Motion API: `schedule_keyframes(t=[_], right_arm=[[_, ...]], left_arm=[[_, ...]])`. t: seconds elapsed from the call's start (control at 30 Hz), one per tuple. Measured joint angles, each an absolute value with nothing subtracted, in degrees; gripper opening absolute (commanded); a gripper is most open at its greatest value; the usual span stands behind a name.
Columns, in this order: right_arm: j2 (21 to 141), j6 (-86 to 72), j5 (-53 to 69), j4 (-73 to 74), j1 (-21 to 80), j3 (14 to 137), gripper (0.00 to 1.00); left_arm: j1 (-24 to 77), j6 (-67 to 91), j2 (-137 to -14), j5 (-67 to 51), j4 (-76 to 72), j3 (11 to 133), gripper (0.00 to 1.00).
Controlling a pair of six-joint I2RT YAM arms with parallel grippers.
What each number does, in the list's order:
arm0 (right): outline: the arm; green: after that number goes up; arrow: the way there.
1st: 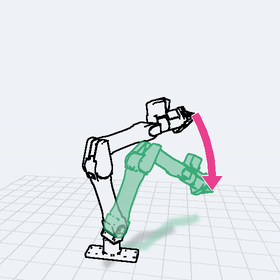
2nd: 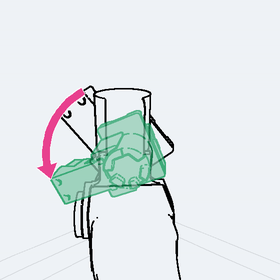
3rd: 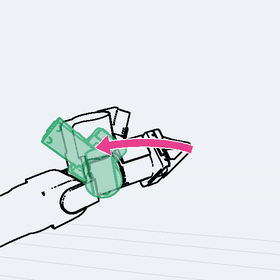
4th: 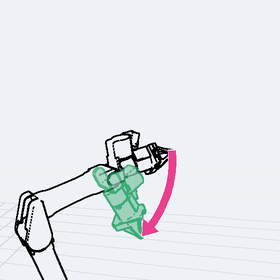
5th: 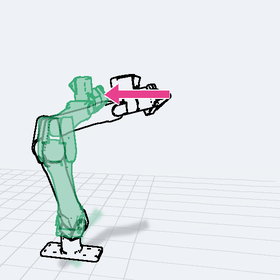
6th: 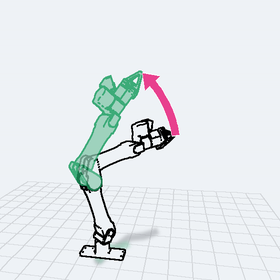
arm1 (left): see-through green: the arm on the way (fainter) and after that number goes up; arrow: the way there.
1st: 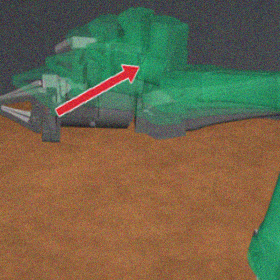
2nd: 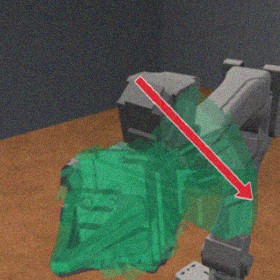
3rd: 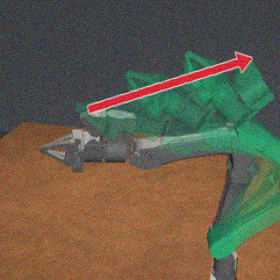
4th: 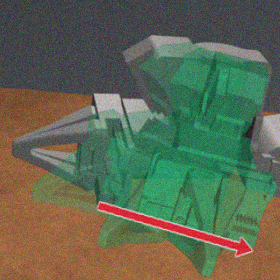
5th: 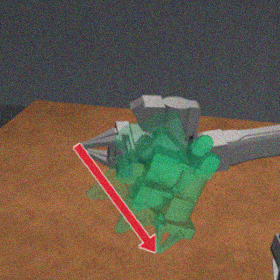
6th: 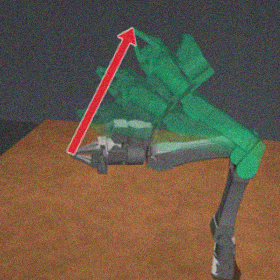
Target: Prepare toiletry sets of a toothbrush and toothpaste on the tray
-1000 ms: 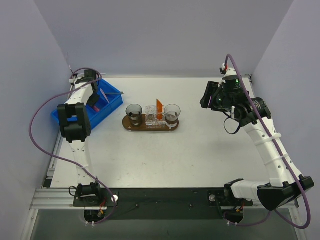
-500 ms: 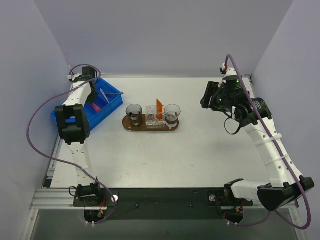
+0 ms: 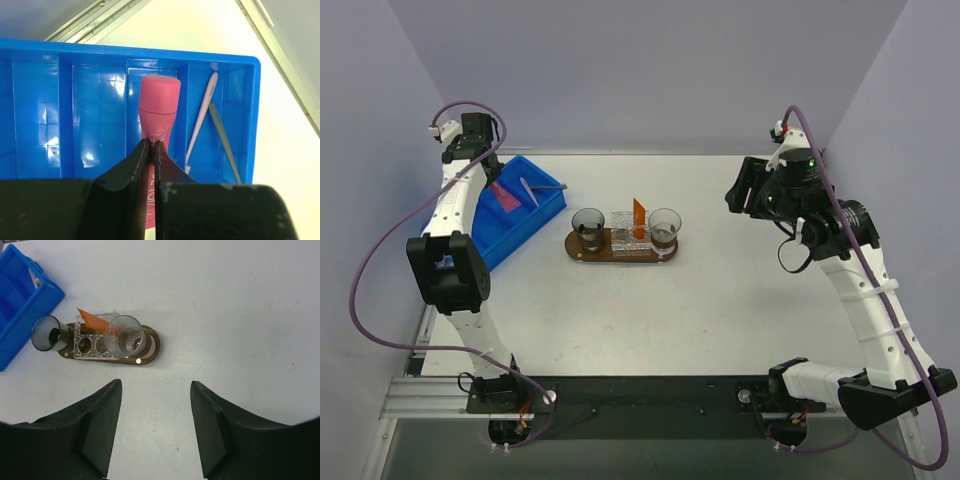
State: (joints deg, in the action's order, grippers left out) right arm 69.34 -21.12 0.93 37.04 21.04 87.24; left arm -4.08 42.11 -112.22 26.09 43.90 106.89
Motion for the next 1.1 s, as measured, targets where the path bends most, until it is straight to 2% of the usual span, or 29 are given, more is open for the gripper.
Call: schedule_keyframes(t=[0.3,0.67,0.87,1.1], right_arm=[[69.67,-25.21,7.31,32.01,21.10,89.36,0.56],[77.95,-36.21,22.39,23.03,26.74,87.24,0.56],[78.48,-37.78,26.24,22.85,28.77,83.92,0.54],[79.64,-37.39,29.32,22.68,29.87,83.11,0.51]], left_arm=[[-1.26,48.66,-96.49,22.31,41.30,95.55,0.04],[23.51,64.55,-83.66,18.00,34.59,86.80,0.04],[29.26,73.47,-79.20,17.04,33.30,79.33,0.04],[34.33,78.43,-78.00,16.10,31.81,77.36,0.04]])
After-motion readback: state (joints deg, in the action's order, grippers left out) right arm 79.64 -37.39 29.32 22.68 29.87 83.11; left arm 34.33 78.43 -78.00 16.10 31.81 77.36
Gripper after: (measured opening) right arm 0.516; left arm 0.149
